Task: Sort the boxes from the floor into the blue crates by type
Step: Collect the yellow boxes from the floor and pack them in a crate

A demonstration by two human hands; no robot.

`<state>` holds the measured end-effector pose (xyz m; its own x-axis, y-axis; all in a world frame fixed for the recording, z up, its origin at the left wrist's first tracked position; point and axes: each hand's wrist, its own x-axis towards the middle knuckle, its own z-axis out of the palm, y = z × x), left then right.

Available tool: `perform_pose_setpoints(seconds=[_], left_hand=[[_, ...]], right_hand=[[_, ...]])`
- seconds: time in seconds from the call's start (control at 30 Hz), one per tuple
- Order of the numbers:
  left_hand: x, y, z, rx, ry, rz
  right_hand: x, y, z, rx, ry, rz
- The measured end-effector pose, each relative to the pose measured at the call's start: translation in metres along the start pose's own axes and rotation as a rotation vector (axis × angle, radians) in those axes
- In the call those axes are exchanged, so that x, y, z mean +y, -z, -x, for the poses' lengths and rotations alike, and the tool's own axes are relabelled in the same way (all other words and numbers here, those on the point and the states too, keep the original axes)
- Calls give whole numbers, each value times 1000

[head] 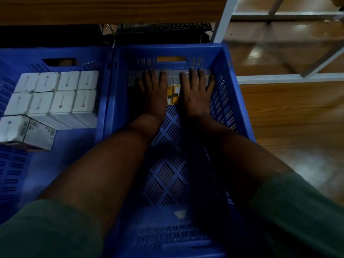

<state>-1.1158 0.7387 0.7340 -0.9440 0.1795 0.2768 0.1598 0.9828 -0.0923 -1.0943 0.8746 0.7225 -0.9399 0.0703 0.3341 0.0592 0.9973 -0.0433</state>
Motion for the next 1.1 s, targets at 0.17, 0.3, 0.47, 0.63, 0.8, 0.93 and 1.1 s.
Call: perform_pose_setpoints(seconds=[0.17, 0.3, 0.47, 0.63, 0.8, 0.93, 1.1], left_hand=[[1, -4, -3, 0, -25, -77], [-6, -8, -10, 83, -20, 10], [-7, -8, -8, 92, -48, 36], [-9, 2, -8, -41, -45, 56], [-14, 33, -9, -179, -65, 122], [-11, 62, -5, -169, -68, 212], [-22, 108, 26, -24, -86, 379]], right_hand=[[10, 0, 2, 61, 61, -52], [7, -2, 6, 121, 78, -83], [5, -6, 9, 116, 55, -142], [-3, 4, 5, 49, -7, -207], [3, 22, 3, -75, -15, -313], [-2, 46, 2, -81, 15, -416], [-28, 86, 9, 156, 46, -662]])
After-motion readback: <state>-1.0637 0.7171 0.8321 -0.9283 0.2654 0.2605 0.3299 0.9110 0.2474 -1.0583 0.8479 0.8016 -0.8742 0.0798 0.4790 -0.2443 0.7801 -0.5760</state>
